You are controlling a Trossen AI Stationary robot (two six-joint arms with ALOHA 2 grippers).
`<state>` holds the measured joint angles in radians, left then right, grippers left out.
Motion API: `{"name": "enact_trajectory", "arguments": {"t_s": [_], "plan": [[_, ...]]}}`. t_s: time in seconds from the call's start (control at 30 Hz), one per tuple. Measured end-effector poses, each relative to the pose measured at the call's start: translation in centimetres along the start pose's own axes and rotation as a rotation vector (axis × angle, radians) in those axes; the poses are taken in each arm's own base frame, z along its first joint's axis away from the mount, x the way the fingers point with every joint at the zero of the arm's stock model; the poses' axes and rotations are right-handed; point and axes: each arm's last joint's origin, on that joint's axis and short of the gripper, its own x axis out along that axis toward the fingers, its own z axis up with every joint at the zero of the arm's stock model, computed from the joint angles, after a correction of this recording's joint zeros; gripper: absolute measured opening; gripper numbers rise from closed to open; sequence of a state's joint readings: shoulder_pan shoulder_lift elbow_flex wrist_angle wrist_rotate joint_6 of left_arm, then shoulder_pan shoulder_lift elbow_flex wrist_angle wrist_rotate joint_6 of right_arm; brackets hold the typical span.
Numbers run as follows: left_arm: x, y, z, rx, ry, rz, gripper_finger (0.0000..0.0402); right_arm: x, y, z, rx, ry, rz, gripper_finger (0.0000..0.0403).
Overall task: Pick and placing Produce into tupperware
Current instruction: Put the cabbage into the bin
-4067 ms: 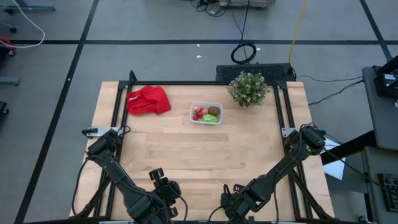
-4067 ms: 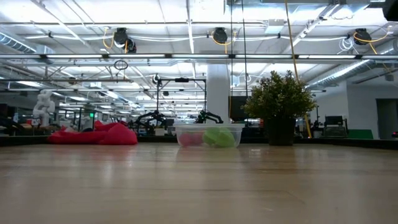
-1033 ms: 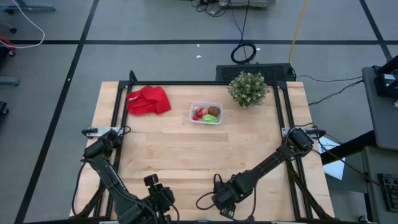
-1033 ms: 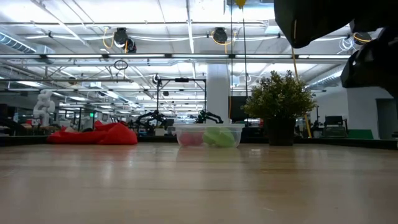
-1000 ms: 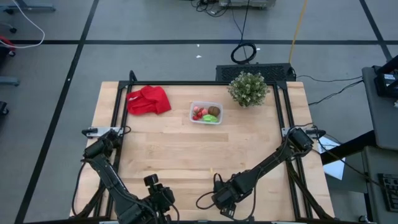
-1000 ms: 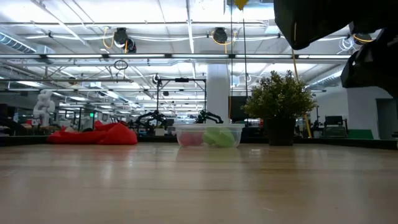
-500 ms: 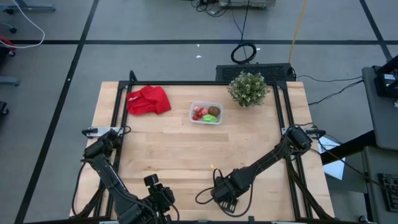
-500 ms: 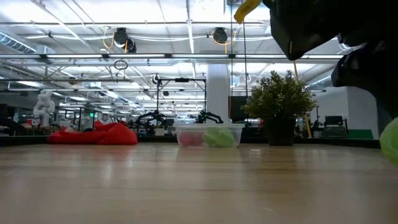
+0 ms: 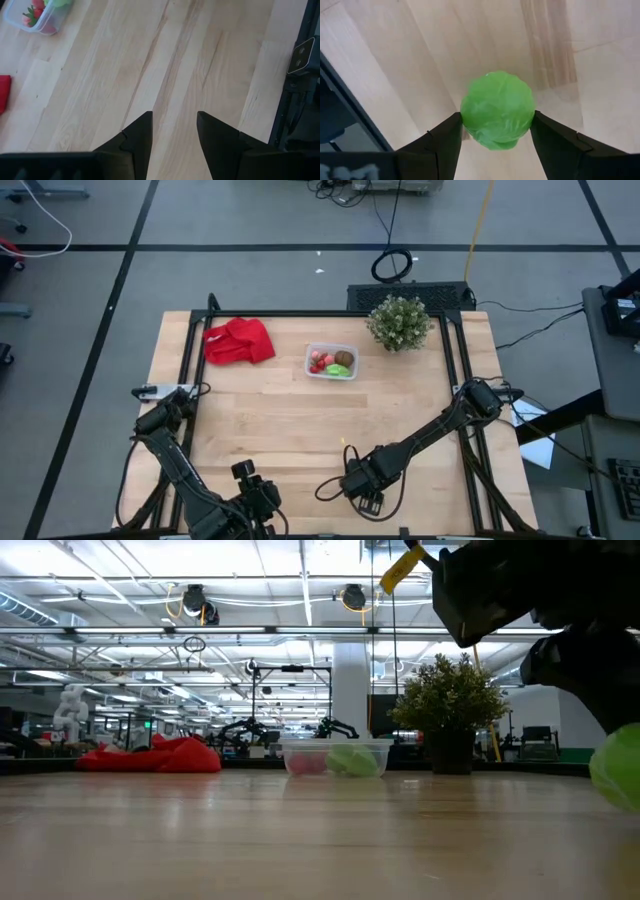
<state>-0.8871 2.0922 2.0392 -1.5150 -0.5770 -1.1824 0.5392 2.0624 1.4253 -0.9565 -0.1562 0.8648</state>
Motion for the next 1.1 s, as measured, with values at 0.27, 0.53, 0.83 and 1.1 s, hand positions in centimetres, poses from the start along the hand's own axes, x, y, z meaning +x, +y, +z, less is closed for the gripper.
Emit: {"name": "enact_trajectory", "arguments": {"t_s": [0.27,0.53,0.83,1.1], "plan": [[0.0,0.0,0.0,0.0,0.0,0.0,0.0159,0.0,-0.4,0.4,-0.027,0.007,-0.001,0.0213],[0.0,0.0,0.0,-0.001,0.0,0.0,0.0159,-0.1,-1.0,0.9,-0.029,0.006,-0.005,0.0213],[0.0,0.0,0.0,-0.001,0.0,0.0,0.0159,-0.1,-1.3,1.2,-0.014,-0.016,-0.022,0.0213],[0.0,0.0,0.0,-0.001,0.0,0.0,0.0159,0.3,-2.1,1.1,-0.002,-0.001,-0.059,0.0213]]}}
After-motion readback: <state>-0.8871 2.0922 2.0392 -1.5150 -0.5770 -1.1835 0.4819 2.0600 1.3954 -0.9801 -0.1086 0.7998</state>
